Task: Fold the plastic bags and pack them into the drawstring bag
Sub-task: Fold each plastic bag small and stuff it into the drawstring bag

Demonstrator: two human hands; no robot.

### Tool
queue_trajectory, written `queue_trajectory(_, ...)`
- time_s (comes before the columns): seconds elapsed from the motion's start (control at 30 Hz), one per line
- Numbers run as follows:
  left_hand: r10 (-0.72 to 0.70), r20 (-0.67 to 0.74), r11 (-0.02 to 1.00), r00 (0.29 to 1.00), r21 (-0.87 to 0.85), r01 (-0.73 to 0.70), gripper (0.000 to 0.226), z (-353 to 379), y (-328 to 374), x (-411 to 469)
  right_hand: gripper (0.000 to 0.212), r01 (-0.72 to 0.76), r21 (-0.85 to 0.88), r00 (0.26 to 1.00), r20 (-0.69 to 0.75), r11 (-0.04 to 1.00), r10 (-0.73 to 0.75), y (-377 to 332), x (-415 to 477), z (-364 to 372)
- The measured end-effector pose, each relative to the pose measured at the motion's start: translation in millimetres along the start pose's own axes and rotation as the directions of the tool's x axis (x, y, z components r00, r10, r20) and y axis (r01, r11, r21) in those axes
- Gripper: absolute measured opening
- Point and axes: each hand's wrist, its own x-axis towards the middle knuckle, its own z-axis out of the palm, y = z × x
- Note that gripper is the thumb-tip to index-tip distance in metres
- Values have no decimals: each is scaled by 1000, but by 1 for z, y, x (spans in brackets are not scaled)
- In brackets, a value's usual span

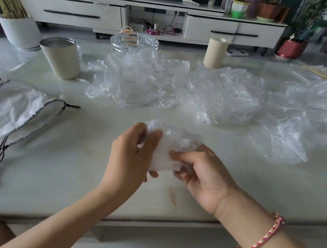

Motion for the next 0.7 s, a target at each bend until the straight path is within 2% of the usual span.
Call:
queue_trajectory(0.07, -37, 33, 999, 999, -6, 37, 18, -1, 1, 0, 28, -12, 19, 999, -35, 1000, 12, -1, 1, 0)
queue_trajectory(0.13, -141, 120, 983, 983, -105, 153, 13, -4, 3, 3, 35, -21, 56, 998, -50, 998, 23, -4, 3, 0)
queue_trajectory(0.2, -287, 269, 893, 919, -273, 359, 18, -10, 7, 7, 46, -14, 69, 998, -60, 998, 18, -7, 4, -2)
queue_trajectory(0.27, -392, 371, 748, 842, -403, 527, 30, -17, 11, 13, 55, 0, 25, 998, -60, 1000, 2, -9, 3, -4)
queue_trajectory(0.33, -430, 418, 657, 801, -463, 594, 30, -22, 13, 17, 56, 23, -31, 999, -25, 999, -24, -11, 2, -5)
queue_trajectory(0.4, -453, 460, 612, 764, -463, 641, 30, -23, 13, 17, 57, 35, -105, 999, 34, 994, -32, -12, 2, -6)
queue_trajectory(0.47, -449, 474, 656, 758, -401, 639, 25, -22, 12, 15, 58, 52, -188, 995, 92, 981, -35, -12, 2, -9)
queue_trajectory(0.57, -385, 453, 769, 804, -324, 551, 16, -25, 9, 14, 56, 89, -367, 985, 170, 926, -27, -18, 2, -16)
queue_trajectory(0.63, -319, 418, 851, 851, -269, 451, 20, -30, 8, 15, 49, 126, -569, 981, 193, 812, -16, -25, 2, -21)
queue_trajectory(0.7, -229, 367, 939, 901, -160, 304, 21, -33, 6, 15, 48, 177, -715, 984, 128, 676, -122, -28, 5, -28)
